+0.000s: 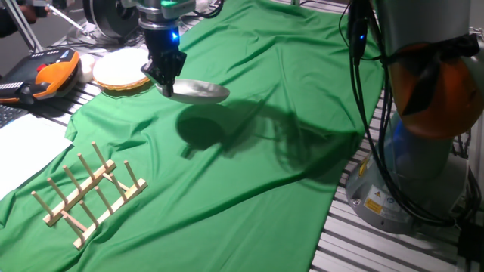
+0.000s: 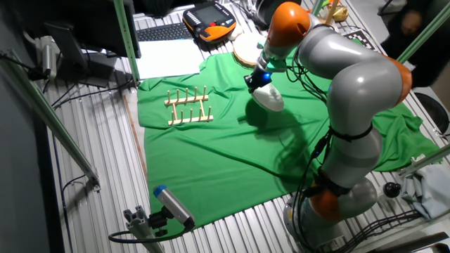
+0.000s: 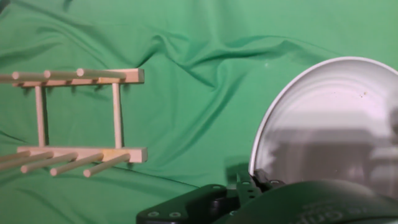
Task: Put the dish on the dish rack
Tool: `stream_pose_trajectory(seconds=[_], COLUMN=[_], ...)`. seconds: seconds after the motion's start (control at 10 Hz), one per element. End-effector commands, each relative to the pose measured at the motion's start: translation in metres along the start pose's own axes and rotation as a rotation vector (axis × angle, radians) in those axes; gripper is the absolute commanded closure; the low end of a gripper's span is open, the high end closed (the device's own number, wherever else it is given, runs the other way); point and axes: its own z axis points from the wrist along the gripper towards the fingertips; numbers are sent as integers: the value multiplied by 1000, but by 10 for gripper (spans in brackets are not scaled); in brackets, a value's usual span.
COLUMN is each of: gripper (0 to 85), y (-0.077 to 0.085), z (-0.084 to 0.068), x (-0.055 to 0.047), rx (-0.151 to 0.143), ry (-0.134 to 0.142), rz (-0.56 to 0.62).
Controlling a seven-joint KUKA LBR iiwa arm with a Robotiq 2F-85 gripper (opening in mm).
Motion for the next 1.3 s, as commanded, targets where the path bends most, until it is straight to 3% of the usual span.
stream_pose_trajectory(seconds=[0.0,0.1,0.2,0.3,0.4,0.6,0.8,0.9,1.1,1.2], gripper=[850,850,850,850,850,850,850,850,850,850], y=[-4,-15,-24,-24,-18,3,18,18,15,15], z=[-4,-13,-26,-33,-34,-35,-31,-27,-26,-26], x=[-1,-3,-5,-7,-5,-1,1,0,-1,-1], rx=[-11,-24,-56,-83,-89,-161,-201,-202,-125,-123], ry=[15,34,63,73,65,66,55,54,50,53], rz=[-2,-6,-4,16,34,101,147,158,126,119])
